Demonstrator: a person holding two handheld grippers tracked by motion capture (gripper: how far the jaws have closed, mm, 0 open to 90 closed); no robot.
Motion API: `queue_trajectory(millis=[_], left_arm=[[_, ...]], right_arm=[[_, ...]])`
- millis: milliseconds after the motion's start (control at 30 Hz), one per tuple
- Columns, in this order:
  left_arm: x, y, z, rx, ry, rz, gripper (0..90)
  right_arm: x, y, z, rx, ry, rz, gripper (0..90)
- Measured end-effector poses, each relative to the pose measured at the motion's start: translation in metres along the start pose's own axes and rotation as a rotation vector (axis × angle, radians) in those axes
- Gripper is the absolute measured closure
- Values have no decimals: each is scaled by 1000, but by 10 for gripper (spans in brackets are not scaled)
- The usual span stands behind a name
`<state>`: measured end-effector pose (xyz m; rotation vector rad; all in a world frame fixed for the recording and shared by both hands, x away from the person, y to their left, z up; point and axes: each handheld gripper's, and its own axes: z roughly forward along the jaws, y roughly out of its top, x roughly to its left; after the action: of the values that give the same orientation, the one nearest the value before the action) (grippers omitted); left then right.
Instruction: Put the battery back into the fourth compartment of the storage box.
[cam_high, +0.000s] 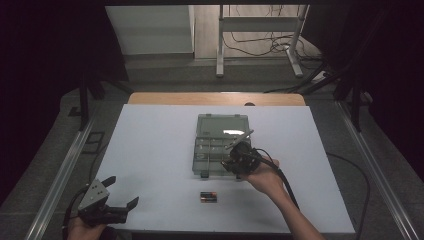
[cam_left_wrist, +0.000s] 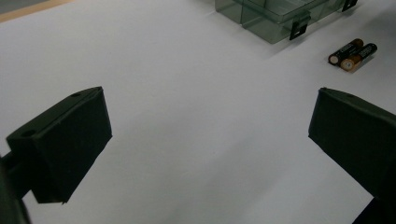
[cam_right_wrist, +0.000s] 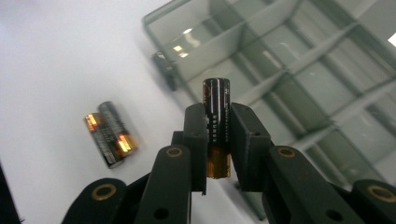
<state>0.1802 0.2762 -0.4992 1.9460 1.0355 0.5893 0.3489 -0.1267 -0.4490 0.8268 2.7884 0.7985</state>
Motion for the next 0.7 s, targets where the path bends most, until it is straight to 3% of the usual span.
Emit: queue_trajectory(millis=[700], left_arm=[[0, 0, 0, 0, -1, 0, 2]], right_arm=[[-50, 4, -12, -32, -119, 134, 764]])
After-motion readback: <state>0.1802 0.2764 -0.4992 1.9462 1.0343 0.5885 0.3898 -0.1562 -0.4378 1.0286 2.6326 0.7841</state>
